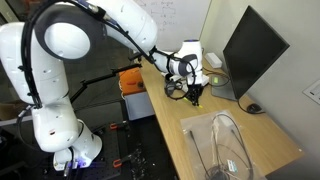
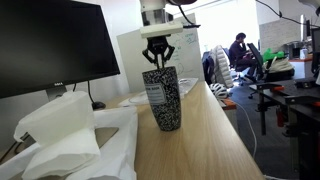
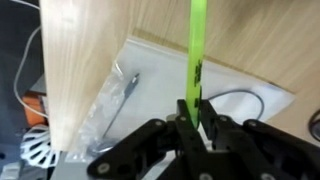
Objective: Put the yellow pen in the black mug cup
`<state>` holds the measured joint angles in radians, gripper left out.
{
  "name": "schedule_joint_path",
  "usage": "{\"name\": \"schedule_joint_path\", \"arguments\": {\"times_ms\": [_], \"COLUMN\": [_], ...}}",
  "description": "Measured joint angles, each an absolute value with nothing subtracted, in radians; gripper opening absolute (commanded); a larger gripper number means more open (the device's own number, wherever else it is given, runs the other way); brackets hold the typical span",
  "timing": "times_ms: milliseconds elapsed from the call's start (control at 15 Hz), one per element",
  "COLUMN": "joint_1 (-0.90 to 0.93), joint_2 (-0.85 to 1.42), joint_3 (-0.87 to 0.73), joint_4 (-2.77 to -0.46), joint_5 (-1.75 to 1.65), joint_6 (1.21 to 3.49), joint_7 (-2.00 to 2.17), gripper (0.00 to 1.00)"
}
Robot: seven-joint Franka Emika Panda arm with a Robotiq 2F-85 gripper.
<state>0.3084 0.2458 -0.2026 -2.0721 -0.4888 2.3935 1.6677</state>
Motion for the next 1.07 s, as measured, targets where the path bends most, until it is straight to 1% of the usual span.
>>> {"name": "schedule_joint_path", "arguments": {"times_ms": [333,733,1067], "joint_1": [0.327,0.333,0.347], "joint_2": [0.172,0.157,0.156], "joint_3": [-0.088,0.084,0.189], "joint_4": [-2.057,-2.037,-2.036], "joint_5": [-0.823,-1.052,-1.179], "joint_6": [2.280,2.133,2.014], "joint_7": [1.855,1.997,2.050], "gripper": [0.05,0.05,0.05]}}
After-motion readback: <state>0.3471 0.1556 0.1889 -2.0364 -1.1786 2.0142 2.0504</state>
